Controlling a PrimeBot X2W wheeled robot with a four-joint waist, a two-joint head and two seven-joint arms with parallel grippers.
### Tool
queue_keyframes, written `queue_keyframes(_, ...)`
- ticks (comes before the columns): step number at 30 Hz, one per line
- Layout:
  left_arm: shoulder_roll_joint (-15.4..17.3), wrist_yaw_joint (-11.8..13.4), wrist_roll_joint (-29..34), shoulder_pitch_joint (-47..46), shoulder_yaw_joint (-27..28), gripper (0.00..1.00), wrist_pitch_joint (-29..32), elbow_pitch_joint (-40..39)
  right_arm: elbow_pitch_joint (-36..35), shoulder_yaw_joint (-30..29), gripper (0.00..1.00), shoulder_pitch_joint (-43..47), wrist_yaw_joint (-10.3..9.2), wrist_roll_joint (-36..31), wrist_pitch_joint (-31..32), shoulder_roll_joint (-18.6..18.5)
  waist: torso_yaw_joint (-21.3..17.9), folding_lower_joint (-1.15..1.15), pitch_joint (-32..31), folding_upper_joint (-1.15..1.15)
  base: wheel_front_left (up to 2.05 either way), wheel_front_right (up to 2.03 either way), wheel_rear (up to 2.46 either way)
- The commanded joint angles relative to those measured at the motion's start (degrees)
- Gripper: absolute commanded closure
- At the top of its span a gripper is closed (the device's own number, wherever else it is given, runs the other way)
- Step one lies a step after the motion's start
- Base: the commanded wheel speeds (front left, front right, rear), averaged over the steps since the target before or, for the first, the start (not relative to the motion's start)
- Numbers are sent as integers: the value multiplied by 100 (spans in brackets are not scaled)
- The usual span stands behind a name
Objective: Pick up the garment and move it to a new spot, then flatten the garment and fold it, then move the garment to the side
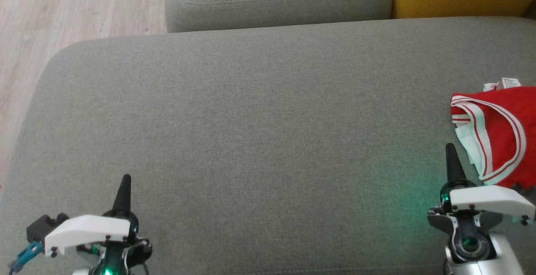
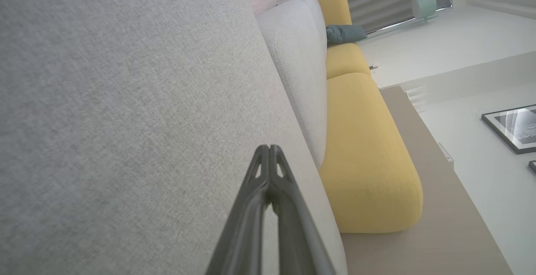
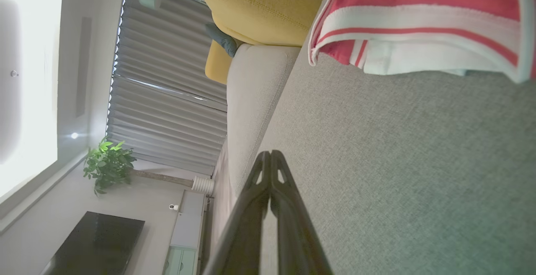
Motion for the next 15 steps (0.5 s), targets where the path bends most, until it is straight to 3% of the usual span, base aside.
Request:
queue_keyframes(1,71,-69,-152,-344,194,100,40,-231,-270,34,100,-120,28,183,66,-16,6,0,-4,0,0,0,0)
queue_keyframes(15,78,-284,-1104,-388,352,100,288,-311,-593,-149,100,32,33,1161,315,-9,64,0,-49,0,0,0,0)
